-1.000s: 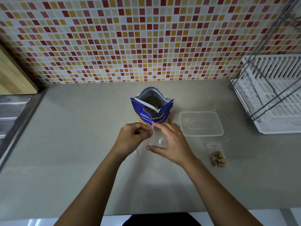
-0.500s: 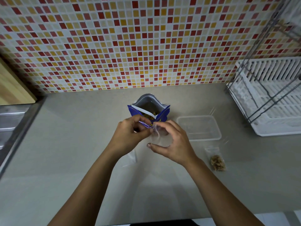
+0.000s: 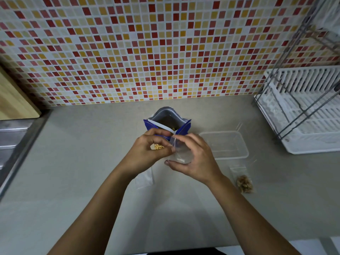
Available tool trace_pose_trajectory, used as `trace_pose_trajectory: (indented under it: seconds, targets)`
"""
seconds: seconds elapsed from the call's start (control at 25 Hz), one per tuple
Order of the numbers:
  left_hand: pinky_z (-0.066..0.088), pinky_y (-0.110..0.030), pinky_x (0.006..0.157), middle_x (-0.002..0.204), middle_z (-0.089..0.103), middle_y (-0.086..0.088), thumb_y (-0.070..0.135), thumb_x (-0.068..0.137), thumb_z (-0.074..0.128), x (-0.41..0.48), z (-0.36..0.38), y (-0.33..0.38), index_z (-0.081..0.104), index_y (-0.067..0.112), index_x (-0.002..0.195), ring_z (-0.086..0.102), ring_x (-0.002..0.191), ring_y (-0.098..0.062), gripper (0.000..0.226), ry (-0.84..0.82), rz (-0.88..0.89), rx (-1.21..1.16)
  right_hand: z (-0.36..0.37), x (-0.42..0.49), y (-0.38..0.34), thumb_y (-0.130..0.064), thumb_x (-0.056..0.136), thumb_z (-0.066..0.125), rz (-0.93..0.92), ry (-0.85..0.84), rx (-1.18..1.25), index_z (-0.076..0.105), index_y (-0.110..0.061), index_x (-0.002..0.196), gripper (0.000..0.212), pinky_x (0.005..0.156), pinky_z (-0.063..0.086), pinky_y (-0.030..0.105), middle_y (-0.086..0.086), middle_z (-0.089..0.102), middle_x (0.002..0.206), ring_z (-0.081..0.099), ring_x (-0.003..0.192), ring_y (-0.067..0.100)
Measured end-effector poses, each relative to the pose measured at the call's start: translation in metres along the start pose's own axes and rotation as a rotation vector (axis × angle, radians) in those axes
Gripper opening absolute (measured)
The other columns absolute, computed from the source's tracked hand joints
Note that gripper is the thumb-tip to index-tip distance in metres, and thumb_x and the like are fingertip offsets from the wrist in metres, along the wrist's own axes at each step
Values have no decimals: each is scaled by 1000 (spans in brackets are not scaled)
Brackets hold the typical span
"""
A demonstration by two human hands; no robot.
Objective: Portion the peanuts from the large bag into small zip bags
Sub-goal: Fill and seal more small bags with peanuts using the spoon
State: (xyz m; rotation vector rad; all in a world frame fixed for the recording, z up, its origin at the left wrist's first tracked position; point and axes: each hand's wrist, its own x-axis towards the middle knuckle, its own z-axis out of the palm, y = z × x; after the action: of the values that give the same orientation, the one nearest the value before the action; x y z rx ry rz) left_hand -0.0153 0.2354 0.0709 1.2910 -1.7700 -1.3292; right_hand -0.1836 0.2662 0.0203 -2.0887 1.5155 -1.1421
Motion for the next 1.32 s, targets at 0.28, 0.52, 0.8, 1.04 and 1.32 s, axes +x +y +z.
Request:
trace_pose_trajectory:
  seconds: [0.28,0.52,0.8,1.04,1.32]
  targets:
    - [51,-13,72,90,73,2,-1,87,52,-5,-4,5,74,10,91,66,83,-4,25,-69,-30,-57,-1,-2,-1,-49,65,77,-54,39,51,62,-15,115,62,87,40,13,-2,61,104,52,96,5]
    - [44,-14,64,89,67,5,4,90,53,7,-20,20,68,21,88,60,76,-5,22,287,62,95,-7,-6,0,-47,67,74,86,113,294,61,-24,111,52,84,44,16,-10,60,105,55,99,3]
    - [44,-27,74,111,65,-11,29,86,64,77,-32,9,63,5,114,55,92,-18,37,236,-167,744,-7,-5,1,-45,67,72,291,225,569,57,-31,112,50,86,49,22,-5,64,110,60,100,11]
    - [51,-37,83,115,60,-8,28,86,63,85,-34,18,62,15,110,57,104,-24,28,254,-31,941,-13,0,9,-48,66,70,311,248,548,55,-33,112,51,82,49,18,-10,62,113,58,102,4]
    - [37,-51,99,120,47,-5,37,80,67,106,-32,25,62,15,111,39,120,-29,38,-12,-257,1171,-10,20,10,-51,63,69,332,241,586,53,-36,112,54,77,49,12,-16,59,116,56,104,-2]
